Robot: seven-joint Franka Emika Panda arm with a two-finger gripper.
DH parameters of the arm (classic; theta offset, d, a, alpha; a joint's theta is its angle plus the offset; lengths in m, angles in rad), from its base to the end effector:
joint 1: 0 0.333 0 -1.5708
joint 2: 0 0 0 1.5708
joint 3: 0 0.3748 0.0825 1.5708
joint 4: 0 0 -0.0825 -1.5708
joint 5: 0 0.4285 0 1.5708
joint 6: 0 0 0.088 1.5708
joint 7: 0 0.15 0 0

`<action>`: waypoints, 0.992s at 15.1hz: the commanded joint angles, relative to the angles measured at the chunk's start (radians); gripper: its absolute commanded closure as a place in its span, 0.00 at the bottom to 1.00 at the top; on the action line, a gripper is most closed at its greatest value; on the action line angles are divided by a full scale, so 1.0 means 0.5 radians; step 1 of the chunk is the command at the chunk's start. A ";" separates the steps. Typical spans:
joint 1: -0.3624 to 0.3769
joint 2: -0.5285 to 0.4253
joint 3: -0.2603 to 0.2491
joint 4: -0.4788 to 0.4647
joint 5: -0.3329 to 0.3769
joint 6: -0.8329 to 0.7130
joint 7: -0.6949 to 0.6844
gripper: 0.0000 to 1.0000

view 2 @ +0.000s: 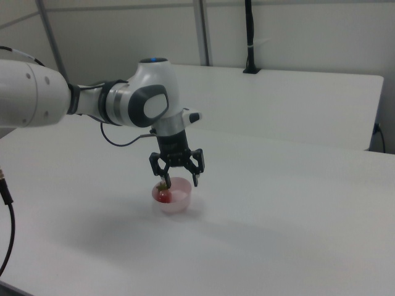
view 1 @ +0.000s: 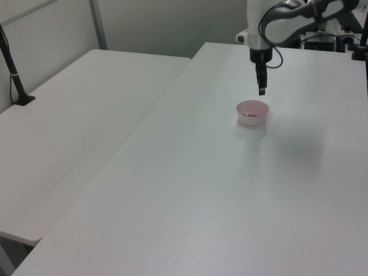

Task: Pick up strawberry from bowl
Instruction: 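Move the open gripper over the pink bowl and lower toward the strawberry, then close the gripper on the red strawberry inside the bowl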

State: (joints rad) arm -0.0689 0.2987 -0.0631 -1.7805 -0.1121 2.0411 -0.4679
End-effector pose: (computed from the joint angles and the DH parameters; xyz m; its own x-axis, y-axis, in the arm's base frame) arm 0.6791 -0.0980 0.3782 0.9223 0.3762 -0.0889 0.3833 -0.9197 0.0852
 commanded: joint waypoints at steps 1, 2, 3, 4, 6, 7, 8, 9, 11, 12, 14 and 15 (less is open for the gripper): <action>0.018 0.081 0.074 0.005 -0.033 0.066 -0.083 0.19; 0.021 0.081 0.092 0.002 -0.033 0.066 -0.092 0.18; 0.021 0.081 0.105 -0.004 -0.033 0.066 -0.095 0.18; 0.021 0.096 0.141 -0.007 -0.033 0.066 -0.089 0.18; 0.024 0.139 0.175 -0.004 -0.033 0.069 -0.065 0.18; 0.024 0.154 0.194 0.002 -0.036 0.072 -0.046 0.18; 0.024 0.163 0.200 0.002 -0.037 0.072 -0.031 0.18; 0.024 0.173 0.200 0.002 -0.040 0.072 -0.028 0.20; 0.021 0.188 0.200 -0.001 -0.058 0.075 -0.024 0.29; 0.024 0.203 0.200 -0.001 -0.061 0.078 -0.024 0.35; 0.024 0.228 0.200 -0.007 -0.070 0.154 -0.021 0.40; 0.021 0.237 0.200 -0.007 -0.070 0.164 -0.021 0.40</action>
State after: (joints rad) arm -0.0601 0.4033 0.0352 -1.7799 -0.1266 2.0771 -0.4935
